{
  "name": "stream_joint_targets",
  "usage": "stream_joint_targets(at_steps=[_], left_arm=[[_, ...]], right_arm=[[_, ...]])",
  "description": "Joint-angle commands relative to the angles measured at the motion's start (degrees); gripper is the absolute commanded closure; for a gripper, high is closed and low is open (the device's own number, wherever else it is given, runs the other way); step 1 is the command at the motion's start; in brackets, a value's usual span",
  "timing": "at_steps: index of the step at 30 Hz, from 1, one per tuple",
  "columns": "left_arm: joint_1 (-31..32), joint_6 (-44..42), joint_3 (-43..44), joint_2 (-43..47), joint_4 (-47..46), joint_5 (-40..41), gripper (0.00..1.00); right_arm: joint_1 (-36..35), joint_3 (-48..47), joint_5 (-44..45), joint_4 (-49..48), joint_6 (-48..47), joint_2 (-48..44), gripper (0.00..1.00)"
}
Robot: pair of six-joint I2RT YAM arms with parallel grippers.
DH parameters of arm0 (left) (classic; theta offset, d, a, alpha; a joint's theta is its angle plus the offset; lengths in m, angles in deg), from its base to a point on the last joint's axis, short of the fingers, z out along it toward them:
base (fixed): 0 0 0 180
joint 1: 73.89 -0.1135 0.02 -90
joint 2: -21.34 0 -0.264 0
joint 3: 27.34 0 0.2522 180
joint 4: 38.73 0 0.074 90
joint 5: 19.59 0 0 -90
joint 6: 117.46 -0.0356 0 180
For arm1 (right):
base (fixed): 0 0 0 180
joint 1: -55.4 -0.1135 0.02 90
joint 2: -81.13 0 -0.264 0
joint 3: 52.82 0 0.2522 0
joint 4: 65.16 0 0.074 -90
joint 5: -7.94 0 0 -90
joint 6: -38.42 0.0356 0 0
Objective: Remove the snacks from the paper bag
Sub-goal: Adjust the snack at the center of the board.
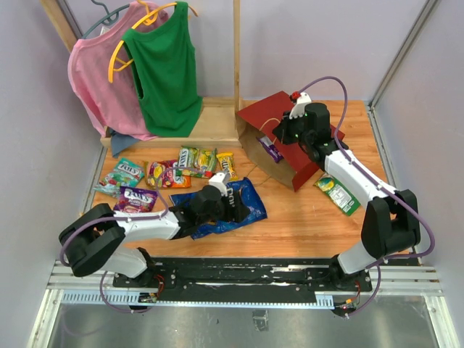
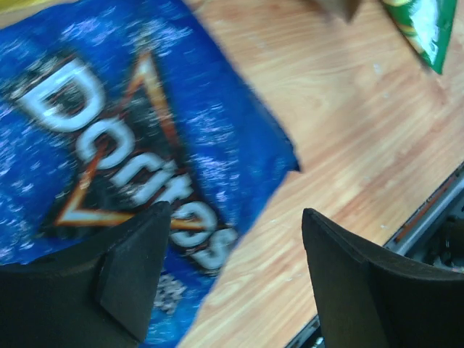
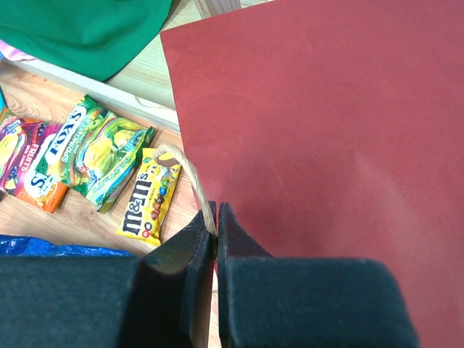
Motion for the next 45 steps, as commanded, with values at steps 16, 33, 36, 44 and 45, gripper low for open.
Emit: stream_joint_targets(at_steps=[16, 33, 36, 44, 45], left_arm=[[-21.0, 12.5, -19.3, 15.1, 5.6, -1.8, 0.23], [-21.0, 18.4, -10.3, 49.0, 39.7, 8.1, 0.36], [-21.0, 26.3, -12.1, 54.2, 46.7, 10.9, 0.52], [-20.9, 46.6, -24.7, 67.3, 58.2, 17.8, 0.68], [-21.0, 47.2, -25.1, 68.8, 59.2, 18.8, 0.70]], right_arm=[[-0.8, -0.8, -0.2, -1.0, -0.1, -1.3, 0.96], [-0.9, -0.9, -0.7, -1.2, 0.2, -1.0, 0.96], [-0.8, -1.0, -0.8, -1.3, 0.3, -0.9, 0.96], [-0.9, -1.0, -1.2, -1.5, 0.6, -0.6, 0.96], [-0.9, -1.0, -1.1, -1.5, 0.6, -0.7, 0.96]])
